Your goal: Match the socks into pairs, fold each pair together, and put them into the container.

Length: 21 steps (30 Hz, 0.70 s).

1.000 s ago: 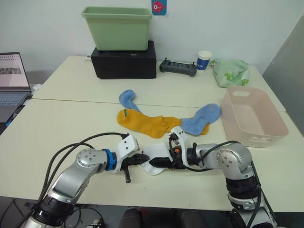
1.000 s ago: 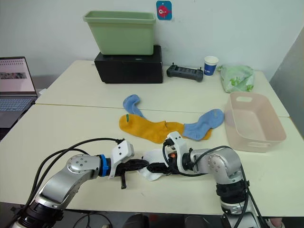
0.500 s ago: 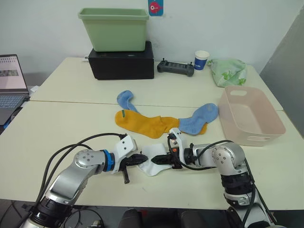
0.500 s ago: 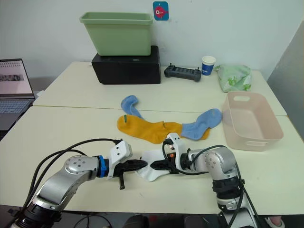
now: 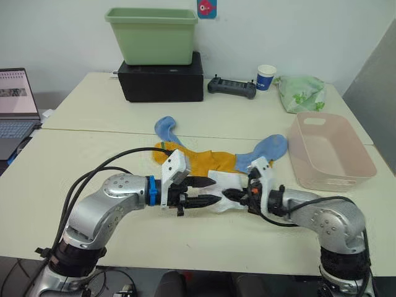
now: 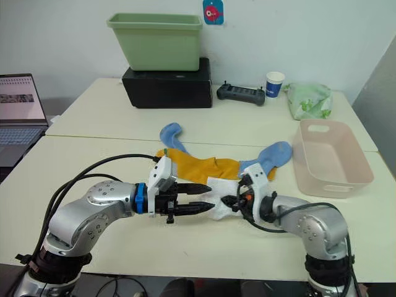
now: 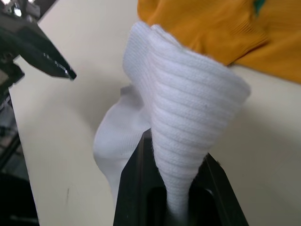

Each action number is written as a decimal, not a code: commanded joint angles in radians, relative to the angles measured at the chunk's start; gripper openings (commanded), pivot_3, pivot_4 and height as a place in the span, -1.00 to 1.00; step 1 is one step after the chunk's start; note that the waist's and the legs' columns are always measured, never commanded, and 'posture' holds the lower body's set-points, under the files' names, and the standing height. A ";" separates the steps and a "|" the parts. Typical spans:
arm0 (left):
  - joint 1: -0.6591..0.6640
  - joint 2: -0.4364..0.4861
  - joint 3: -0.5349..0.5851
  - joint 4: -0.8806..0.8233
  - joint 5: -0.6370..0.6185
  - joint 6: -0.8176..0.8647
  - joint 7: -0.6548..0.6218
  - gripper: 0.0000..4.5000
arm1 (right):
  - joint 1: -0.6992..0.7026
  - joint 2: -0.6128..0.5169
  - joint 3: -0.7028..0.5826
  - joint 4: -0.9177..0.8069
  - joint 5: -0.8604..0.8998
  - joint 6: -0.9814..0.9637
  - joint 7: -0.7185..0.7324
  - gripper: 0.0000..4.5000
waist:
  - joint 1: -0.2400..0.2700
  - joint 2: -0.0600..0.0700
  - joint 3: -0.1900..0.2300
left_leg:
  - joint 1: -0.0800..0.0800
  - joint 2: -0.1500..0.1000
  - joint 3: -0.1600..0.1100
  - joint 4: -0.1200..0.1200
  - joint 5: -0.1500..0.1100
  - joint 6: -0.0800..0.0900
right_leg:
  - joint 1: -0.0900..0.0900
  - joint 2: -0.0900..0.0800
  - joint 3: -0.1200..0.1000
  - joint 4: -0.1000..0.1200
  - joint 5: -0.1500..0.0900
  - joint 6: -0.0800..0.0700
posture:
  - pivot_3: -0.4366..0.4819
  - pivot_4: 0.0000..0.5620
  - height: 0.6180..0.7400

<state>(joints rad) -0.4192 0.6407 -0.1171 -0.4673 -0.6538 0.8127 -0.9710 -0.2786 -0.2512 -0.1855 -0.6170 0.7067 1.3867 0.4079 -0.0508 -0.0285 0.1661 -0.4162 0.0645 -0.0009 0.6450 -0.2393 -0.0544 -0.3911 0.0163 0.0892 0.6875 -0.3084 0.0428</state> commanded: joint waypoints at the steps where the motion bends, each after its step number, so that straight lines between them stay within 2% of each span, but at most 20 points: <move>1: -0.078 -0.011 0.025 -0.022 -0.053 0.027 0.010 0.66 | -0.032 0.033 -0.218 -0.129 0.103 0.017 -0.066 -1.00 | 0.001 0.000 0.000 | 0.000 0.000 0.000 0.000 0.000 0.000 | 0.000 0.000 0.000 0.000 0.000 0.000 | -0.05 -0.47 0.66; 3: -0.099 -0.016 0.021 -0.003 -0.036 0.010 0.020 0.97 | -0.070 0.027 -0.269 -0.138 0.112 0.024 -0.102 -1.00 | -0.005 0.000 0.000 | 0.001 0.000 0.001 0.001 0.000 0.000 | 0.001 0.000 0.001 0.000 0.000 0.000 | -0.05 -0.47 0.66; 5: -0.113 -0.025 0.016 0.029 0.001 -0.031 0.029 0.97 | -0.118 -0.022 -0.296 -0.134 0.093 0.003 -0.118 -1.00 | -0.009 0.001 0.001 | 0.002 0.000 0.002 0.000 0.000 0.000 | 0.001 0.000 0.003 0.000 0.000 0.000 | -0.05 -0.47 0.66; 8: -0.142 -0.037 0.000 0.092 0.065 -0.108 0.030 0.97 | -0.209 -0.164 -0.321 -0.083 0.039 -0.068 -0.109 -1.00 | -0.006 0.004 0.003 | 0.002 -0.001 0.002 0.001 0.000 0.000 | 0.001 0.000 0.003 0.000 0.000 0.000 | -0.05 -0.47 0.66; 12: -0.170 -0.037 0.008 0.097 0.056 -0.111 0.009 0.97 | -0.340 -0.305 -0.327 0.038 0.007 -0.112 -0.111 -1.00 | -0.005 0.004 0.003 | 0.001 -0.001 0.003 0.000 0.000 0.000 | 0.001 0.000 0.004 -0.002 0.000 0.000 | -0.05 -0.47 0.66; 16: -0.194 -0.041 0.008 0.104 0.061 -0.112 0.014 0.97 | -0.326 -0.523 -0.150 0.171 -0.196 -0.341 -0.039 -1.00 | -0.001 0.004 0.003 | -0.001 -0.001 0.003 0.000 0.000 0.001 | 0.001 0.000 0.003 -0.007 0.002 -0.004 | -0.05 -0.47 0.66; 19: -0.218 -0.049 0.016 0.102 0.049 -0.092 0.032 0.97 | -0.304 -0.703 0.059 0.316 -0.451 -0.654 0.029 -1.00 | 0.001 0.004 0.003 | -0.001 -0.002 0.004 -0.001 0.000 0.001 | 0.000 -0.001 0.005 -0.008 0.002 -0.003 | -0.05 -0.47 0.66; 21: -0.230 -0.054 0.016 0.095 0.043 -0.078 0.043 0.97 | -0.300 -0.768 0.156 0.405 -0.575 -0.827 0.064 -1.00 | 0.003 0.003 0.003 | -0.001 -0.002 0.005 -0.001 0.000 0.001 | 0.000 -0.001 0.006 -0.008 0.002 -0.002 | -0.05 -0.47 0.66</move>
<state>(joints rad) -0.6289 0.5909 -0.1187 -0.3467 -0.5925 0.7307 -0.9386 -0.5712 -0.9910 -0.0737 -0.2448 0.2361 0.7113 0.4439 -0.0482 -0.0251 0.1694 -0.4172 0.0626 0.0045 0.6443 -0.2397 -0.0529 -0.3912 0.0148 0.0948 0.6796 -0.3066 0.0404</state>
